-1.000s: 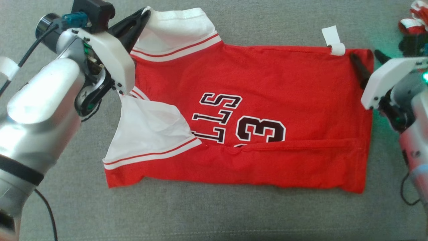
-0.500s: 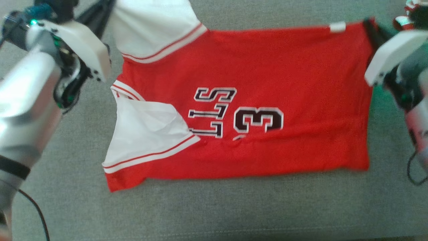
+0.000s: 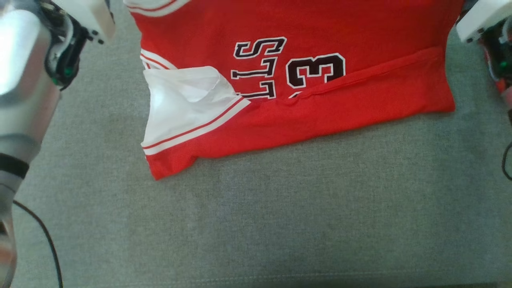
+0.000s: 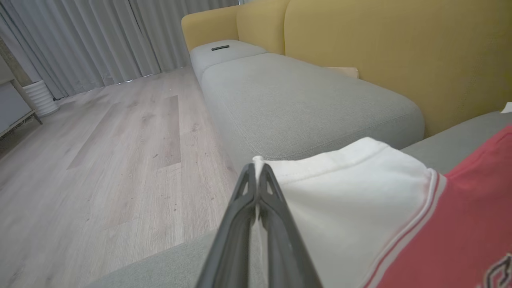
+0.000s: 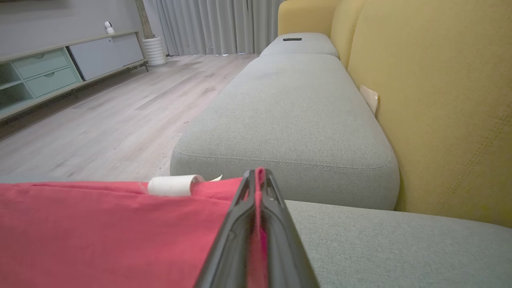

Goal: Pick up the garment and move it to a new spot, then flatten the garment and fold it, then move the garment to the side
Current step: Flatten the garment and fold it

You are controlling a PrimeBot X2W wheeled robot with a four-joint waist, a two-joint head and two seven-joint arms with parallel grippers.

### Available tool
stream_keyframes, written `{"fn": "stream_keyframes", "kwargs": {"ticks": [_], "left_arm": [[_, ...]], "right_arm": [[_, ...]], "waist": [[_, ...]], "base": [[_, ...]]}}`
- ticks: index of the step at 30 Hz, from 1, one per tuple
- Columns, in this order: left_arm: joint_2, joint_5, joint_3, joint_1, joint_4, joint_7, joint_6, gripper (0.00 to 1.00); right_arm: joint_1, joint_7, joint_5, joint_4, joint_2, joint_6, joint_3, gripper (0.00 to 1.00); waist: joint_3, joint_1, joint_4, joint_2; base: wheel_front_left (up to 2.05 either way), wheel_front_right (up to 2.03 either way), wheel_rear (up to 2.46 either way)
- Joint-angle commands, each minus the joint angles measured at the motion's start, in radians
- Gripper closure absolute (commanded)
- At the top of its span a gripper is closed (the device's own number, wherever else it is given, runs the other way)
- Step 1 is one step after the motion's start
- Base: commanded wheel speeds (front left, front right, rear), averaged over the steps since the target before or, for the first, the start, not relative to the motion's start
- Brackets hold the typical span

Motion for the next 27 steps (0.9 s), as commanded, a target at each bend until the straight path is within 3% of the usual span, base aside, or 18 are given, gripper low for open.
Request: {"fn": "stream_keyframes", "kwargs": {"ticks": [1,7,12,19,27], "left_arm": [[0.04,0.012,0.033,-0.036,-0.007,-0.01,-0.006,1.0],[0.049,0.025,0.005,0.056,-0.036,-0.018,-0.035,1.0],[0.09,0.033,-0.029,0.154,-0.117,-0.015,-0.046,1.0],[0.17,0.005,-0.082,0.292,-0.285,0.078,-0.048,1.0],[0.238,-0.033,-0.128,0.402,-0.444,0.188,-0.033,1.0]], "right_arm": [[0.011,-0.014,0.012,-0.018,-0.013,-0.001,0.016,1.0],[0.094,-0.019,0.066,-0.011,-0.061,-0.001,0.091,1.0],[0.168,0.011,0.123,-0.036,-0.113,-0.001,0.156,1.0],[0.282,0.097,0.218,-0.099,-0.204,-0.001,0.255,1.0],[0.331,0.148,0.26,-0.124,-0.258,-0.001,0.321,1.0]], "waist": [[-0.01,0.0,0.004,0.0],[-0.065,0.0,0.021,0.0],[-0.114,0.0,0.034,0.0],[-0.163,0.0,0.052,0.0],[-0.178,0.0,0.055,0.0]], "base": [[0.0,0.0,0.0],[0.0,0.0,0.0],[0.0,0.0,0.0],[0.0,0.0,0.0],[0.0,0.0,0.0]]}}
